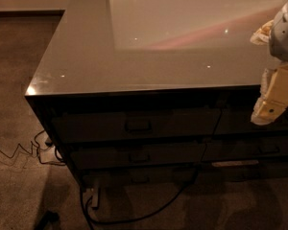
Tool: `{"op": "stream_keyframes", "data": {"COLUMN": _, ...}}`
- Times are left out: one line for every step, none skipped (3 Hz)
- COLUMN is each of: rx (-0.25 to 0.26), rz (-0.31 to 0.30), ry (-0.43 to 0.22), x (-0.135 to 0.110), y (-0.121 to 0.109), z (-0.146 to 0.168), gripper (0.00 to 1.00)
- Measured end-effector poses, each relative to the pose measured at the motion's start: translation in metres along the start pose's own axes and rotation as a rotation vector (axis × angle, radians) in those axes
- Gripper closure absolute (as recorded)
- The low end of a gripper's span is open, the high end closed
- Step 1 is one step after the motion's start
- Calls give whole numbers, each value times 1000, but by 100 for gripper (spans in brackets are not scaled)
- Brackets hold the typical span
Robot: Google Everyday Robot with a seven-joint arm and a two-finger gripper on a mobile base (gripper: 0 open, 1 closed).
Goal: Open top drawer
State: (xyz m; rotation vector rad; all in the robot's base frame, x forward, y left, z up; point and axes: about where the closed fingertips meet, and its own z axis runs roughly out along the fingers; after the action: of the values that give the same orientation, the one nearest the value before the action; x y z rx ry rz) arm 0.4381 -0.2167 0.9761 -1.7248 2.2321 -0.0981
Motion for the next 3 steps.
{"op": "stream_keyframes", "data": {"rx": 0, "rz": 0, "ry": 0, "x": 0, "y": 0, "z": 0, "gripper": 0}}
{"op": "stream_keyframes", "data": {"rx": -22, "rz": -15, "ry": -44, "x": -2, "y": 0, "z": 6, "gripper": 0}}
{"op": "stream_keyframes", "data": {"rx": -68, "rz": -59, "ry": -140, "x": -6, "y": 1, "z": 27, "gripper": 0}}
